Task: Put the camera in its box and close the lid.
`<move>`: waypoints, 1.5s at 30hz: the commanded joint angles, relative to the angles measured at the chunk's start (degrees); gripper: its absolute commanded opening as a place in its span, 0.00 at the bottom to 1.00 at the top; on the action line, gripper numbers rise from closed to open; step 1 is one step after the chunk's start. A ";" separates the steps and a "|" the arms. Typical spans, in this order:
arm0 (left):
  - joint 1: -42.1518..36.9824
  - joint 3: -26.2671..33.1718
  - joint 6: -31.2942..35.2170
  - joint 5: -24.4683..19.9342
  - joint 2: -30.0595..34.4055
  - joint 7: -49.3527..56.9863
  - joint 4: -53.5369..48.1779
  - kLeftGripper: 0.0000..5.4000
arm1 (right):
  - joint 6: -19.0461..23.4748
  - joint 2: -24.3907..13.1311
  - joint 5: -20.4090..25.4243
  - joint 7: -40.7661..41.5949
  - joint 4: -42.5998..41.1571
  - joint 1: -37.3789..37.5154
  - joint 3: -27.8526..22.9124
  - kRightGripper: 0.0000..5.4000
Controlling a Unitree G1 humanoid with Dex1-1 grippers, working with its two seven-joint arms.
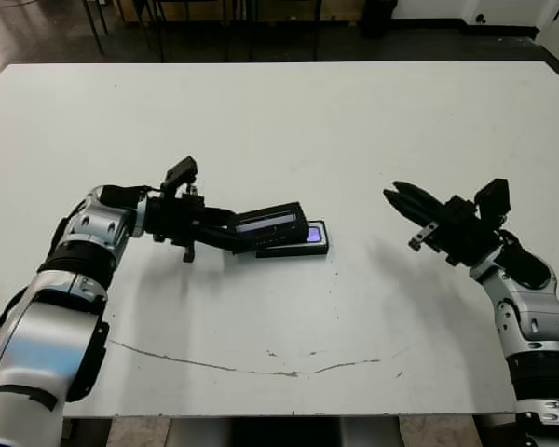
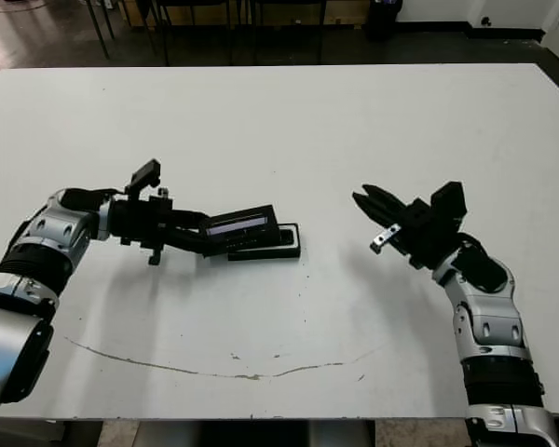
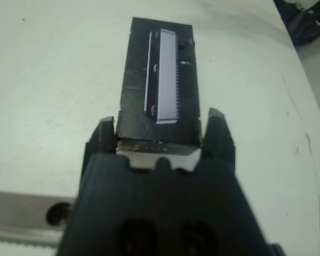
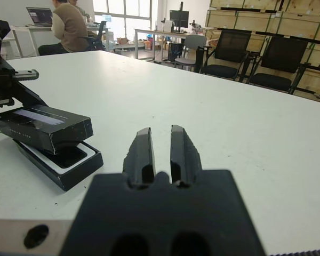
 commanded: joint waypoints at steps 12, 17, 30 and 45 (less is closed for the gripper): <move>-1.52 -1.97 -0.41 3.54 -0.64 -1.66 1.13 0.14 | -0.02 -0.93 -1.12 -0.15 0.05 1.49 0.13 0.00; -2.71 -2.41 -2.10 4.72 -1.96 -1.09 2.62 0.14 | 0.53 -0.90 -0.14 0.79 0.52 1.31 -0.11 0.00; -5.27 -5.83 -8.14 12.20 -6.29 8.52 5.79 0.14 | 0.98 -1.36 -0.76 -0.35 -0.12 1.55 -0.10 0.00; -8.01 -10.41 -7.25 17.93 -10.66 14.82 9.32 0.12 | 1.94 -1.70 -0.27 -0.71 -1.35 2.09 -0.35 0.00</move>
